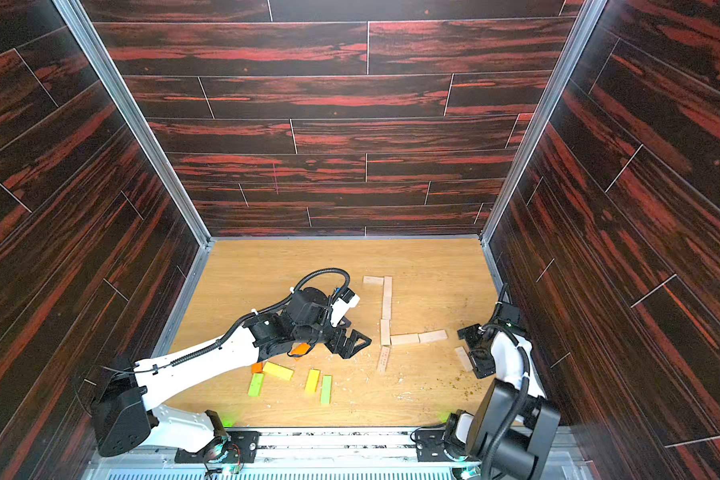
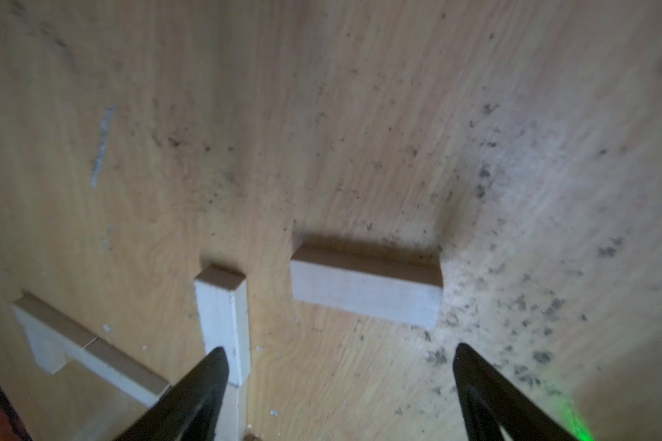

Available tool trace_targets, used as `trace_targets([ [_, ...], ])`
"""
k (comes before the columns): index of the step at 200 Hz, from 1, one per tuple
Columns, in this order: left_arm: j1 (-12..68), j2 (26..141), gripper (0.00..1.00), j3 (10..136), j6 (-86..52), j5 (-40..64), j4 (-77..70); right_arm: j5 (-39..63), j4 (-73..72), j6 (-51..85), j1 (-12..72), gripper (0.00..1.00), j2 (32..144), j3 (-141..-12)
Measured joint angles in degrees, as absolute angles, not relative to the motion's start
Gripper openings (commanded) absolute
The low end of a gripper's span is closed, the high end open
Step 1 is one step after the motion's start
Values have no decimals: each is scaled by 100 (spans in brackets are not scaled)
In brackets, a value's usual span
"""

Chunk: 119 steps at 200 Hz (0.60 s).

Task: Assemble a giraffe with building blocks
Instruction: Pick up the building block from the center of the board.

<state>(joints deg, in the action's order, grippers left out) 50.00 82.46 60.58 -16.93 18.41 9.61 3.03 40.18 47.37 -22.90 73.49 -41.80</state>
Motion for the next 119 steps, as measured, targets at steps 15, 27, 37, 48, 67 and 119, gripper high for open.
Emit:
trace_targets([
  [15,4947,8318,98,6005,-1693,1896,884,309,3920,4737,-2290,97,7511,-4176],
  [27,4899,8350,98,5942,-1699,1933,838,329,3826,4731,-2290,98,7666,-4176],
  [37,4849,8366,98,5892,-1712,1973,797,342,3765,4727,-2290,99,7787,-4178],
  [48,4786,8377,98,5846,-1728,2029,749,344,3704,4722,-2290,99,7948,-4182],
  [67,4681,8381,98,5771,-1756,2088,648,349,3616,4707,-2290,98,8169,-4182],
  [119,4482,8381,98,5505,-1859,2121,401,342,3682,4709,-2279,98,8423,-4324],
])
